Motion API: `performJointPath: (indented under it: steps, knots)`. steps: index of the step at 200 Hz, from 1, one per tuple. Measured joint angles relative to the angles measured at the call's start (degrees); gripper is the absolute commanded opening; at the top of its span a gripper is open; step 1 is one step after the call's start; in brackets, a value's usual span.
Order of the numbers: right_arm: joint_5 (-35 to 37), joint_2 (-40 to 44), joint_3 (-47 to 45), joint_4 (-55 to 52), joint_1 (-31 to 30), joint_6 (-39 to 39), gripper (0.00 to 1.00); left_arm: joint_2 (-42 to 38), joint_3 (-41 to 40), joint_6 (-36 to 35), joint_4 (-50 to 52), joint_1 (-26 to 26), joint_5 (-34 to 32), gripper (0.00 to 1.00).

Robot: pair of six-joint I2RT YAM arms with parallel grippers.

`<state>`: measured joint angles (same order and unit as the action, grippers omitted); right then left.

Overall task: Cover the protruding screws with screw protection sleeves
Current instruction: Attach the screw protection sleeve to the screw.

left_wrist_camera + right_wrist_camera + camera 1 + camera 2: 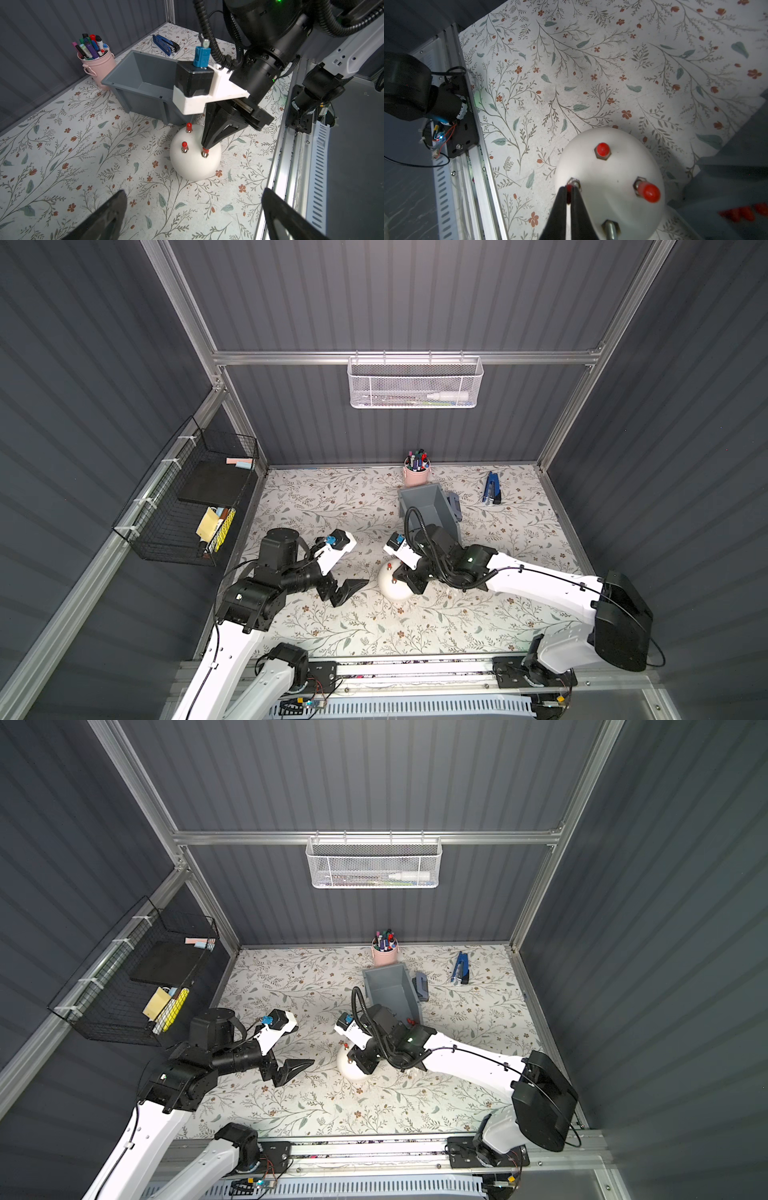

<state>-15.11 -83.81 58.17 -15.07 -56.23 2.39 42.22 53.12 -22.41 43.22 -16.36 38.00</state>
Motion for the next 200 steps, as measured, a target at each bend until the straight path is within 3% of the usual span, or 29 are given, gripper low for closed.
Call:
performJointPath:
  steps: [11, 42, 115, 160, 173, 200]
  knots:
    - [0.1, 0.0, -0.2, -0.2, 0.0, 0.2, 0.32, 0.0, 0.0, 0.0, 0.0, 0.0, 0.0, 0.99]
    - [0.4, 1.2, -0.6, -0.4, 0.0, -0.2, 0.33, 0.0, 0.0, 0.0, 0.0, 0.0, 0.0, 0.99]
    - [1.1, 3.3, -0.9, 1.4, 0.0, -0.4, 0.17, 0.0, 0.0, 0.0, -0.1, 0.0, 0.0, 1.00]
    - [1.0, 1.4, -3.1, 2.4, 0.0, -0.9, 0.17, 0.5, 0.0, 0.1, -0.4, 0.0, 0.0, 0.99]
    - [0.9, 1.3, -3.2, 2.7, 0.0, -0.9, 0.20, 0.9, 0.0, 0.2, -0.4, 0.0, 0.0, 0.99]
    - [1.6, 1.3, -3.2, 2.5, 0.0, -1.2, 0.38, 1.9, 0.0, 0.6, -0.5, 0.0, 0.0, 1.00]
